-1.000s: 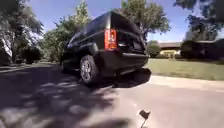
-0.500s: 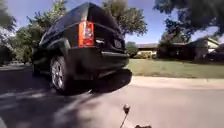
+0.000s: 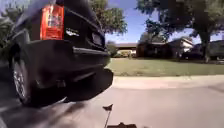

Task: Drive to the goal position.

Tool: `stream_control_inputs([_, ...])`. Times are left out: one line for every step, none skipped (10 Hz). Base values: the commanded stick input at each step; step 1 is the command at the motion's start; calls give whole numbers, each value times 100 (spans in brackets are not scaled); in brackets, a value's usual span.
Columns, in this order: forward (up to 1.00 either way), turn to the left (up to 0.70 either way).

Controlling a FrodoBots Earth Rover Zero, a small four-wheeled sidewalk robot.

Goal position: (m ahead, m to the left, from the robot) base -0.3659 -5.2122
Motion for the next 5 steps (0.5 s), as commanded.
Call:
stream_control_inputs([70, -35])
stream_control_inputs([70, -35])
stream_control_inputs([70, -35])
stream_control_inputs([70, -35])
stream_control_inputs([70, -35])
